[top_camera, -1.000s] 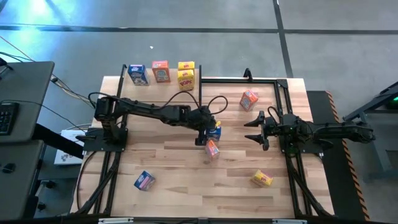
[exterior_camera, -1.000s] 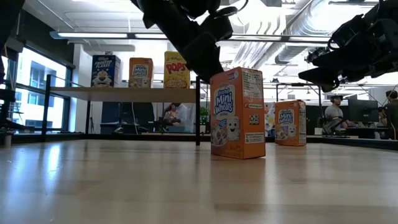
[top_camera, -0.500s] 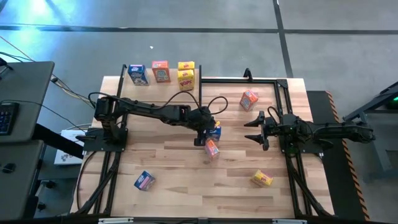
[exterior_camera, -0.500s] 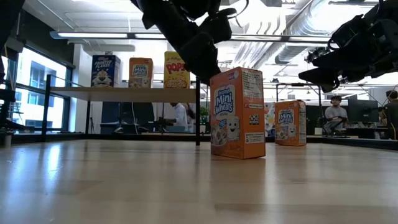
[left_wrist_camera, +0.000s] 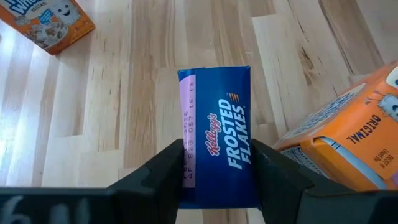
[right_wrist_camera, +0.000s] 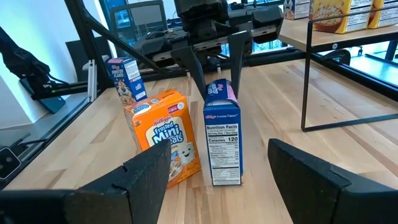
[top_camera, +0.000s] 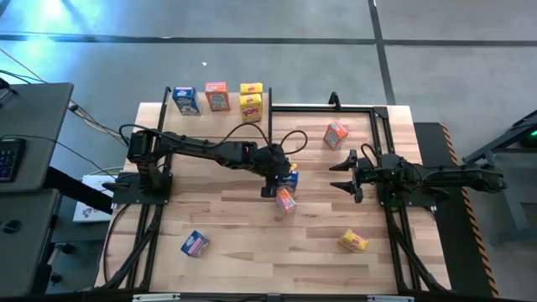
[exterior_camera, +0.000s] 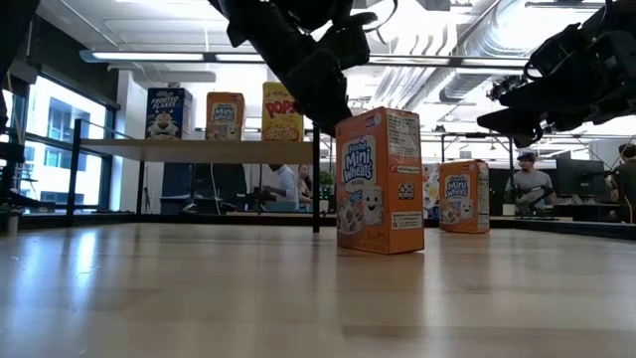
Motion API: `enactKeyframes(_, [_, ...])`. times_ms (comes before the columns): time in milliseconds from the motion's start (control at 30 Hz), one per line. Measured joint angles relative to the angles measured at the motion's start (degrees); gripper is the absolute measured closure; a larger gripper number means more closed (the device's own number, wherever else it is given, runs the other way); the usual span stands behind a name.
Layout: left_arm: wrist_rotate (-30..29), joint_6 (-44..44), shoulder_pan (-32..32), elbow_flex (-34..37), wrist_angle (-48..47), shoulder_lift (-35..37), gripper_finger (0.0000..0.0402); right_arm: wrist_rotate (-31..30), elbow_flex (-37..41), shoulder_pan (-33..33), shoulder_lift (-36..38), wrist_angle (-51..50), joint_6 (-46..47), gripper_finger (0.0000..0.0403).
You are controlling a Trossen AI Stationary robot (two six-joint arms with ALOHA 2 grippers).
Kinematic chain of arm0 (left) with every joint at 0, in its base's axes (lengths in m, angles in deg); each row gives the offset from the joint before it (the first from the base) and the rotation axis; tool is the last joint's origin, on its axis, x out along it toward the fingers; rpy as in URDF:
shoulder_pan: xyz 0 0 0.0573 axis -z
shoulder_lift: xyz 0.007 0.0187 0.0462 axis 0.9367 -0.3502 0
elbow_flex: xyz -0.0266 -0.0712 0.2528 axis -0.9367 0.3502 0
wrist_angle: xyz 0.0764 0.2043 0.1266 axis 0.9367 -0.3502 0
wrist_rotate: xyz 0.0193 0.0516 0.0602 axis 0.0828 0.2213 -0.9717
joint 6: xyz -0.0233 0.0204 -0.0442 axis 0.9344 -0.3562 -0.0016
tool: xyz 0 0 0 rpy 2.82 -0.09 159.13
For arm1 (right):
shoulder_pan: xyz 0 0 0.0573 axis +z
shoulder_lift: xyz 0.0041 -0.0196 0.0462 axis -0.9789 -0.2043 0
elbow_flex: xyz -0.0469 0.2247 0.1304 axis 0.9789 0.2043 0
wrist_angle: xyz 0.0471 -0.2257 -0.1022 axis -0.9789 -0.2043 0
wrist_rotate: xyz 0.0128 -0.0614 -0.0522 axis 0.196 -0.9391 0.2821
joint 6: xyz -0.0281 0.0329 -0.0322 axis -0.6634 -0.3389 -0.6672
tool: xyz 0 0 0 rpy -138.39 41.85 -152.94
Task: Stack cereal on shelf
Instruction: Put the right blue cereal box on the shelf aligned with the other blue cereal box
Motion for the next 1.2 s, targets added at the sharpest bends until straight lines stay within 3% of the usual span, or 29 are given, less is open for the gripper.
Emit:
enactKeyframes(400, [-0.8, 0.5, 0.1, 0.0, -11.3, 7.8, 0.0244, 0.0, 0.0, 0.0, 0.0, -0.6, 0.0, 0.0142])
enactKeyframes(1200, [-11.0, 0.5, 0.0, 0.0, -39.0, 36.7, 0.0243, 0.0, 0.0, 0.0, -0.1, -3.1, 0.0, 0.0142])
